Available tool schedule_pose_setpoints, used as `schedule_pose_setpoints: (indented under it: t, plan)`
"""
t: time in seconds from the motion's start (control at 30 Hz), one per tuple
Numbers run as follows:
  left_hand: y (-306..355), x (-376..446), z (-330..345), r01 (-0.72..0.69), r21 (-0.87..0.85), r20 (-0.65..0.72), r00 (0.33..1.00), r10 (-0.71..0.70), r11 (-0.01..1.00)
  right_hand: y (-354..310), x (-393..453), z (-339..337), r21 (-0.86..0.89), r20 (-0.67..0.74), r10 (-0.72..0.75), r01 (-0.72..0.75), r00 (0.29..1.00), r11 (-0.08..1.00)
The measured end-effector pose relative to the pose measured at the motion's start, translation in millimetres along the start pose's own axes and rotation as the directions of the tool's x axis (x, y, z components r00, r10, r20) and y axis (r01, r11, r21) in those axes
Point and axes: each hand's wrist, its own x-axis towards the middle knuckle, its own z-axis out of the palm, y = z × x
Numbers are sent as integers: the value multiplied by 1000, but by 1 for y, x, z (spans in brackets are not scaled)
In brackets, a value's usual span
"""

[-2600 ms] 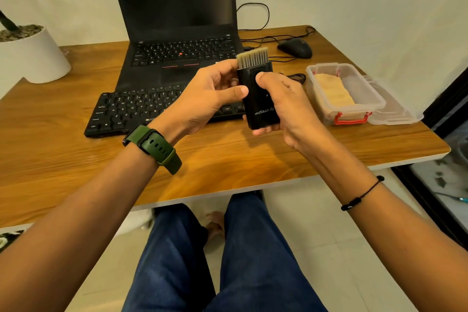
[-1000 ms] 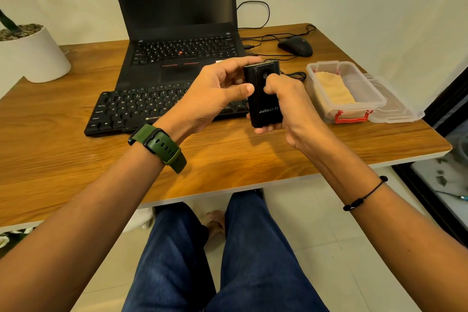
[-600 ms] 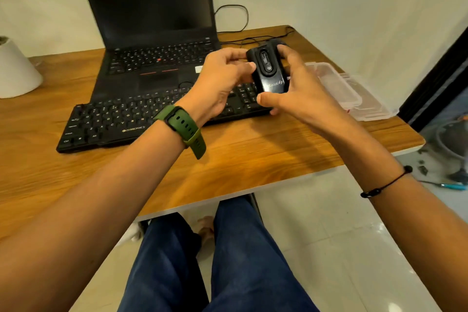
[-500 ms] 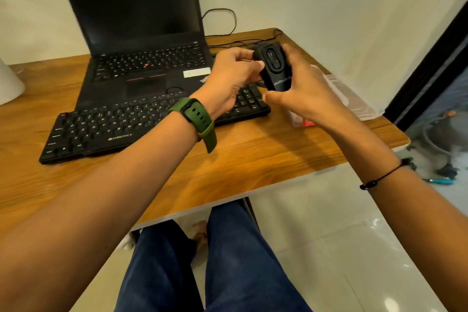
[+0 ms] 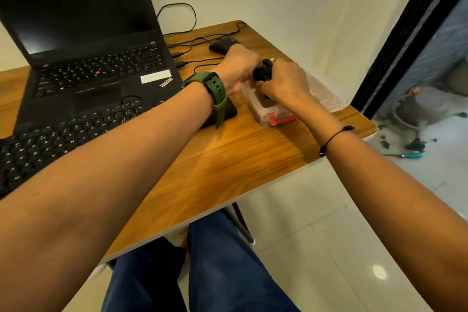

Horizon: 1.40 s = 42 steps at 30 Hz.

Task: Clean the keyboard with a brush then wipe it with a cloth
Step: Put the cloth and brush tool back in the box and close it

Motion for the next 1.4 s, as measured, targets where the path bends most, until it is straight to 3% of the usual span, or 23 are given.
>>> schedule_pose_setpoints:
  t: [0.37, 0.53, 0.63, 0.73, 0.87, 1.0, 1.13, 1.23, 1.4]
  plan:
    - [-4, -4, 1, -56, 9, 15, 998, 56, 998, 1, -3, 2, -47, 43, -135, 137, 990, 989]
    - [3, -16, 2, -82, -83, 22, 996, 84, 993, 15, 1, -29, -14, -194, -97, 96, 976, 995]
    - [11, -21, 8, -123, -99, 33, 991, 127, 987, 38, 0, -45, -19, -249, -62, 59, 967, 998]
    - [16, -22, 20, -175, -105, 56, 982, 181, 979, 69, 4, -49, -96, -189, 30, -49, 981, 994]
    - [20, -25, 40, -252, -25, 129, 959, 253, 967, 107, 2, -47, -166, -7, 210, -208, 978, 964]
    - [22, -29, 52, -253, -15, 177, 952, 251, 967, 124, -7, -40, -39, 81, 275, -273, 958, 961]
    - [24, -31, 56, -215, -48, 168, 961, 220, 975, 123, -6, -41, 34, -57, 263, -261, 963, 965]
    - [27, -32, 57, -202, -88, 160, 964, 214, 975, 119, -1, -44, 104, -85, 298, -289, 951, 952]
    - [25, -31, 58, -140, -114, 156, 975, 157, 984, 112, 7, -57, 412, -4, 447, -406, 895, 816]
